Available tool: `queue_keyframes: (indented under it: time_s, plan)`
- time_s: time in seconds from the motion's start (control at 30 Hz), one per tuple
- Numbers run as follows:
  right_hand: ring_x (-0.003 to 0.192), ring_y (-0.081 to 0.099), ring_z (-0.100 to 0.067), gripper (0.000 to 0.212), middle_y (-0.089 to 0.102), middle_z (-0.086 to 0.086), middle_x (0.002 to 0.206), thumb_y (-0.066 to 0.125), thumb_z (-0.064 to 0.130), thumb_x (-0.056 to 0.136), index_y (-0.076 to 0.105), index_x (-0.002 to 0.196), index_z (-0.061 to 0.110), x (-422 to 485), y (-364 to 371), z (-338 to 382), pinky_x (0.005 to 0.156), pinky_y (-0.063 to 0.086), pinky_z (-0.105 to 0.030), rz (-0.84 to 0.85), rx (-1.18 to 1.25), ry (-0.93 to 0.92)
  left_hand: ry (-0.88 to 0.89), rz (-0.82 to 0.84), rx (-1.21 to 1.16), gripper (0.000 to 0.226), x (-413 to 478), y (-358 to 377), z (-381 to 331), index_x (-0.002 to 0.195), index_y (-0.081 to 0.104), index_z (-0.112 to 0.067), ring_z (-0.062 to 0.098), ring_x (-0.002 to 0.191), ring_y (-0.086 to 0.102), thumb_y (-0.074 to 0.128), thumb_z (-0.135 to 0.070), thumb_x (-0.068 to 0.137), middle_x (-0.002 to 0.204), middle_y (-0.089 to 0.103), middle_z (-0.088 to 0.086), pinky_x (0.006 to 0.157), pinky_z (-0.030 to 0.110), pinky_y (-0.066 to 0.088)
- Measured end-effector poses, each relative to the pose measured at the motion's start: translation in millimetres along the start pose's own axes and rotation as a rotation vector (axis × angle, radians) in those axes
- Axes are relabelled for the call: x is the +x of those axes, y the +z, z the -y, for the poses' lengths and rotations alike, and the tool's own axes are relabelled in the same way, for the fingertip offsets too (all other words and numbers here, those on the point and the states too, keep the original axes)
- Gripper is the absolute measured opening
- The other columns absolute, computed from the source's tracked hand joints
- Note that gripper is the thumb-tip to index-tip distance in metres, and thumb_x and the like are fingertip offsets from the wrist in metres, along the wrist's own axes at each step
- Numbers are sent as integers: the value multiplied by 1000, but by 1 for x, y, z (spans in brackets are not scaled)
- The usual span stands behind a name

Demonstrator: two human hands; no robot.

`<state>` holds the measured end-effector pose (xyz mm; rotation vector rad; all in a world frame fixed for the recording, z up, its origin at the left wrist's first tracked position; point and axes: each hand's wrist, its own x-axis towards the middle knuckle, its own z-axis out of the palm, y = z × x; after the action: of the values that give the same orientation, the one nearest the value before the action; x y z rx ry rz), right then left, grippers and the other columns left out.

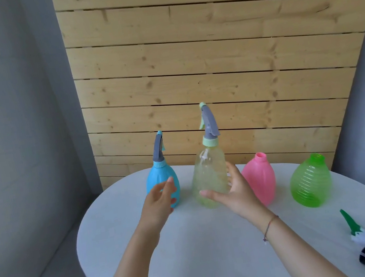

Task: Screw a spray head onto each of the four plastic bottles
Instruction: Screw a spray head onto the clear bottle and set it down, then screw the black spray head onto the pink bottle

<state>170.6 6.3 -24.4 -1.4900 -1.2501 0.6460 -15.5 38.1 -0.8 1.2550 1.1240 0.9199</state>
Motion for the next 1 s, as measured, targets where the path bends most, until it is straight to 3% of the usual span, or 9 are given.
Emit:
queue_keyframes:
  time_s: [0.1,0.17,0.33,0.47,0.63,0.8,1.0]
  plan:
    - [128,45,-18,84,50,3,135,85,34,61,39,131,27,12,8,-23,107,39,-39,-56,13,40,-136,-21,76,25,10,-8,7,110,55,-17,21,93,61,49,-36,95,105,65,1,84,33,47]
    - [126,46,-17,79,52,5,131,86,30,62,40,126,30,18,14,-34,104,40,-33,-69,50,44,-153,-11,123,25,14,-9,10,112,54,-17,20,91,60,49,-35,95,103,65,1,78,30,46]
    - [126,45,-17,79,49,5,130,86,24,62,37,123,33,27,24,-54,103,38,-29,-93,67,48,-145,-10,178,38,14,-7,11,128,45,-16,18,86,62,51,-33,94,111,63,4,66,24,47]
    - [125,47,-21,80,50,-1,131,87,19,61,39,125,27,29,29,-61,106,40,-41,-104,81,44,-143,7,212,44,13,-5,9,134,40,-17,18,87,61,50,-33,95,112,59,3,67,24,47]
    - [115,44,-11,80,46,8,123,86,21,62,37,124,28,27,31,-61,92,36,-21,-135,56,25,-154,20,224,44,11,-2,8,134,39,-17,19,90,61,50,-34,95,112,59,2,78,28,45]
    - [112,43,-8,83,46,7,124,86,21,62,37,129,21,25,31,-59,91,34,-20,-153,20,23,-151,29,240,44,10,1,9,133,40,-17,17,89,62,50,-35,94,112,61,1,77,26,46]
    - [111,43,-8,85,45,7,124,86,26,60,37,130,23,24,33,-58,86,34,-15,-180,-27,34,-133,71,273,44,7,8,14,132,41,-18,17,92,63,51,-37,93,113,62,1,86,30,48]
